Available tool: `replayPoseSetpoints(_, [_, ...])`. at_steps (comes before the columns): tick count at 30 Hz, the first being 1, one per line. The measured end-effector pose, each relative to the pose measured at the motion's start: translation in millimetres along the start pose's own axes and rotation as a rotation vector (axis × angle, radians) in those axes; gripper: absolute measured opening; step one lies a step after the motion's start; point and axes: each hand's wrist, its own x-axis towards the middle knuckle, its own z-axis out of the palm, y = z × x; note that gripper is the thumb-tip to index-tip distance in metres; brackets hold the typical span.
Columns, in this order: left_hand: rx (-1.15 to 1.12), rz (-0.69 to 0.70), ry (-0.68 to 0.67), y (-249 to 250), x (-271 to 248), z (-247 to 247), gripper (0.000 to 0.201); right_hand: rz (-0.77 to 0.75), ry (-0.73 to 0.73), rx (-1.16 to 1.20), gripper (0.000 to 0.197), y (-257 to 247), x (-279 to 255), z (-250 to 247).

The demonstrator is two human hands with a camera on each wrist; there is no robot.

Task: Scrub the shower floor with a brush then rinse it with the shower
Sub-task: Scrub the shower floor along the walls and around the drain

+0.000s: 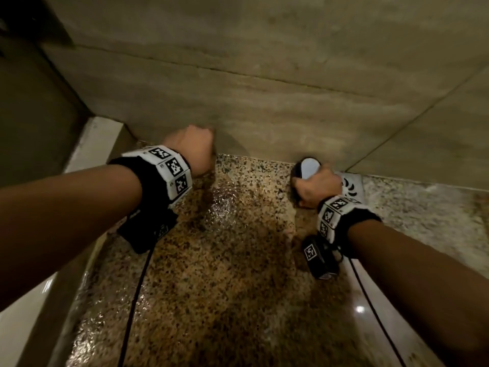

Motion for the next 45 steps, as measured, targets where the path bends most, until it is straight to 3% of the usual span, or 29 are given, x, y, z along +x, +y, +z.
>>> replayPoseSetpoints(2, [-0.020, -0.002, 0.041, 6, -1, -5, 0.023, -0.043, -0.002, 0.018, 0.062, -13, -9, 7])
replayPoseSetpoints(5, [-0.006, -0.012, 0.039, 13, -2, -6, 0.023, -0.358, -0.193, 0.149, 0.064, -48, -53, 41])
replayPoseSetpoints(7, [0.028, -0.008, -0.008, 14, -3, -3, 0.024, -0.504, -0.251, 0.106, 0.066, -57, -63, 49])
replayPoseSetpoints(11, [0.057, -0.007, -0.009, 8, -3, 3, 0.024, -0.328, -0.082, -0.015, 0.060, -40, -20, 18])
replayPoseSetpoints(16, [0.027, -0.012, -0.035, 1, -1, 7, 0.022, -0.625, -0.154, -0.132, 0.052, -17, -28, 25])
replayPoseSetpoints(19, [0.038, -0.012, -0.059, 6, -3, 11, 0.023, -0.459, -0.063, -0.161, 0.054, -8, -4, 9])
replayPoseSetpoints(23, [0.051, 0.045, -0.091, 25, -6, 11, 0.024, -0.675, -0.254, -0.150, 0.049, 10, -30, 22])
replayPoseSetpoints(26, [0.063, 0.095, -0.089, 43, -10, 13, 0.023, -0.421, -0.071, -0.046, 0.052, 25, -3, 5])
replayPoseSetpoints(27, [0.058, 0.106, -0.098, 48, -12, 13, 0.023, -0.409, -0.056, -0.048, 0.052, 32, -3, 2])
replayPoseSetpoints(30, [0.063, 0.148, -0.158, 66, -16, 14, 0.027, -0.653, -0.272, -0.131, 0.046, 57, -34, 13])
replayPoseSetpoints(31, [0.076, 0.177, -0.178, 72, -17, 15, 0.027, -0.684, -0.274, -0.143, 0.046, 63, -34, 11])
replayPoseSetpoints(34, [0.166, 0.274, -0.211, 88, -21, 22, 0.027, -0.482, -0.086, -0.145, 0.050, 62, -4, -11])
replayPoseSetpoints(35, [0.189, 0.291, -0.214, 94, -21, 24, 0.028, -0.489, -0.068, -0.176, 0.051, 62, -6, -13])
replayPoseSetpoints(36, [0.189, 0.301, -0.210, 99, -21, 26, 0.028, -0.561, -0.117, -0.230, 0.052, 64, -15, -11])
replayPoseSetpoints(38, [0.191, 0.328, -0.217, 112, -18, 22, 0.030, -0.856, -0.331, -0.402, 0.064, 72, -50, 1])
replayPoseSetpoints(40, [0.174, 0.376, -0.272, 124, -16, 22, 0.035, -0.972, -0.405, -0.466, 0.069, 81, -63, 2])
replayPoseSetpoints(45, [-0.033, 0.378, -0.254, 142, -17, 40, 0.041, -0.581, -0.164, -0.293, 0.059, 85, -2, -14])
